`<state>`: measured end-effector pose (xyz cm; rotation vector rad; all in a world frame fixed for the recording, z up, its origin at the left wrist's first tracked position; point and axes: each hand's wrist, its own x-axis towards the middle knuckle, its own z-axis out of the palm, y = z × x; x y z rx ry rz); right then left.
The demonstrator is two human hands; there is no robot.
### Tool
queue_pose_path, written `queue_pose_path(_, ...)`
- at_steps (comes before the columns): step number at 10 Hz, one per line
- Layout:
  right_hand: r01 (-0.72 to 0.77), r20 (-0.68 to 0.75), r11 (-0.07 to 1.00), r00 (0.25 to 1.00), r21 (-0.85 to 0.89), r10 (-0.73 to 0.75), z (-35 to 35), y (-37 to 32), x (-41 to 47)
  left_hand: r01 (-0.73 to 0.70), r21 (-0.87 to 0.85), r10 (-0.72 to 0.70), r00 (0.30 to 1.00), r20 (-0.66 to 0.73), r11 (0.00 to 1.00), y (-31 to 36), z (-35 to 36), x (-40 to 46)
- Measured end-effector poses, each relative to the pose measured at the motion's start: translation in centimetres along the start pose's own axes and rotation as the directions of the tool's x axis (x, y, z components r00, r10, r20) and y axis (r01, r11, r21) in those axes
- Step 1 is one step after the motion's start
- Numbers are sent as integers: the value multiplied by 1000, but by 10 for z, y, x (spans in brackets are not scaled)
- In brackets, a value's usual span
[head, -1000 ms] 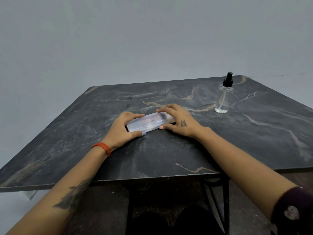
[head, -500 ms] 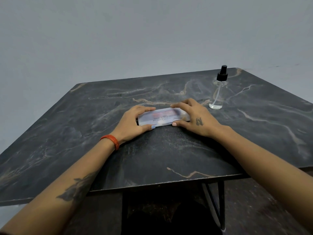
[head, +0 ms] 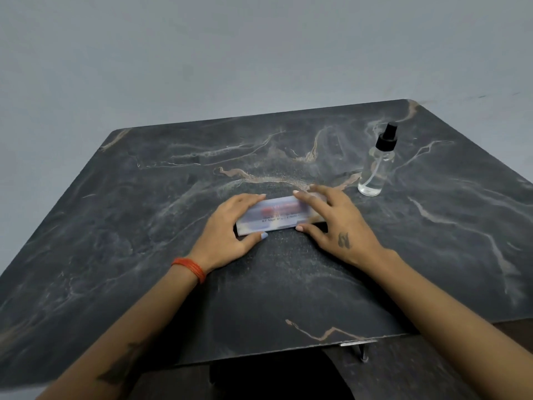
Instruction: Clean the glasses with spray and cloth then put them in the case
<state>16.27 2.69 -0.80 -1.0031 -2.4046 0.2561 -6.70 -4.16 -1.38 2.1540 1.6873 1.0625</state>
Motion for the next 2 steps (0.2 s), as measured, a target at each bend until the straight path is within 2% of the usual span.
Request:
queue_pose_path(1, -5, 4, 998, 1000, -65, 5, -7, -4, -2, 62, 24, -62, 998, 22, 998, 7, -1, 0)
queue_pose_path(2, -33, 53, 993, 998, -117, 40, -12, -13, -3, 71, 136, -68, 997, -25, 988, 20, -4, 1)
